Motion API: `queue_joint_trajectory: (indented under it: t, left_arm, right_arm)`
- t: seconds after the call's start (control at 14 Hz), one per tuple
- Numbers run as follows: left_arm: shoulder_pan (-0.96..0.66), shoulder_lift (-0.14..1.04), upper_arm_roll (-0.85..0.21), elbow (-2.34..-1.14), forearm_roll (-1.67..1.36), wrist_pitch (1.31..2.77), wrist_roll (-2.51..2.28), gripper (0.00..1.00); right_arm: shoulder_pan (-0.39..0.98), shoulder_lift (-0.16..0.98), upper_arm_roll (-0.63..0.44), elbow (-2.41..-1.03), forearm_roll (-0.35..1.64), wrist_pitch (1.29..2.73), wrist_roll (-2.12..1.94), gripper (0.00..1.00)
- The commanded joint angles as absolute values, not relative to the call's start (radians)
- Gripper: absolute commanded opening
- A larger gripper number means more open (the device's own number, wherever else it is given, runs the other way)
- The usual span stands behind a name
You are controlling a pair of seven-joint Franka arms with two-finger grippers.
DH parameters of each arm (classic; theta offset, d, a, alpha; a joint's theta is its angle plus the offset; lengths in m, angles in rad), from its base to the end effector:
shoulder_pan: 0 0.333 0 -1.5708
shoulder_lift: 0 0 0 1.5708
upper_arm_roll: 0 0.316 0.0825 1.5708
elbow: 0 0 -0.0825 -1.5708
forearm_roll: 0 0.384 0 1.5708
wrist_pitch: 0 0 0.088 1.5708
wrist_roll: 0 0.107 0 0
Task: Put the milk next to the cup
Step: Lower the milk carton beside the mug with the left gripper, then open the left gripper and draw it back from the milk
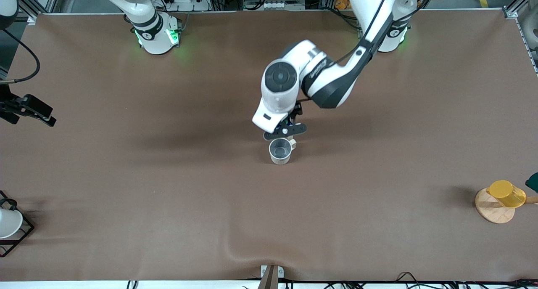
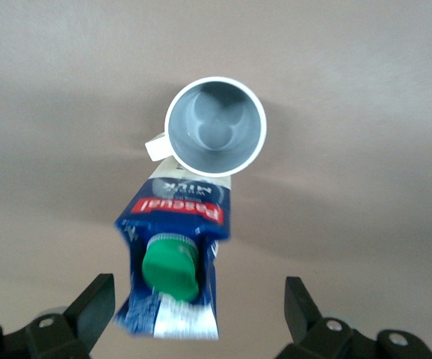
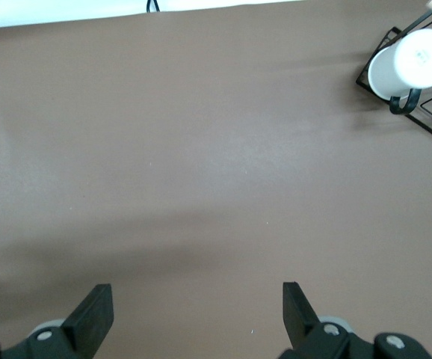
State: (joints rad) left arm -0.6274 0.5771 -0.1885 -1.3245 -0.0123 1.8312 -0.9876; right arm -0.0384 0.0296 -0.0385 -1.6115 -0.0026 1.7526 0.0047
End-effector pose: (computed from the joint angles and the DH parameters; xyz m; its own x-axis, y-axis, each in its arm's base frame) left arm 0.5067 -0.4991 0.3987 0.9716 0.1983 -0.1293 0.2013 -0.9795 0.0107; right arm 0.5783 -0.0445 0.6052 0.9905 -0.0804 0.1113 -0.0813 -0.9967 0.0032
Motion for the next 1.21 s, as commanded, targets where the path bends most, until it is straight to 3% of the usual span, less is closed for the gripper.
queue_joint_trajectory:
  t: [0.0,0.21,0.5,0.93,1.14]
  left_arm:
    - [-0.614,0.445,-0.180,-1.345,0.015,1.741,-0.979,1.00]
    - [-0.485,0.330,-0.166,-1.348,0.015,1.692,-0.889,1.00]
    - [-0.316,0.305,-0.167,-1.353,0.015,1.665,-0.678,1.00]
    - [-0.186,0.200,-0.161,-1.391,0.014,1.517,-0.383,1.00]
    - [-0.219,0.057,-0.011,-1.511,0.014,1.508,-0.179,1.00]
  right_arm:
    - [-0.055,0.049,-0.028,-1.575,-0.021,1.729,0.000,1.00]
    - [-0.051,0.049,-0.028,-1.574,-0.021,1.729,0.000,1.00]
    - [-0.055,0.049,-0.028,-1.574,-0.023,1.727,-0.003,1.00]
    - [-0.052,0.048,-0.028,-1.574,-0.021,1.717,0.000,1.00]
    - [-0.051,0.048,-0.028,-1.574,-0.021,1.710,0.002,1.00]
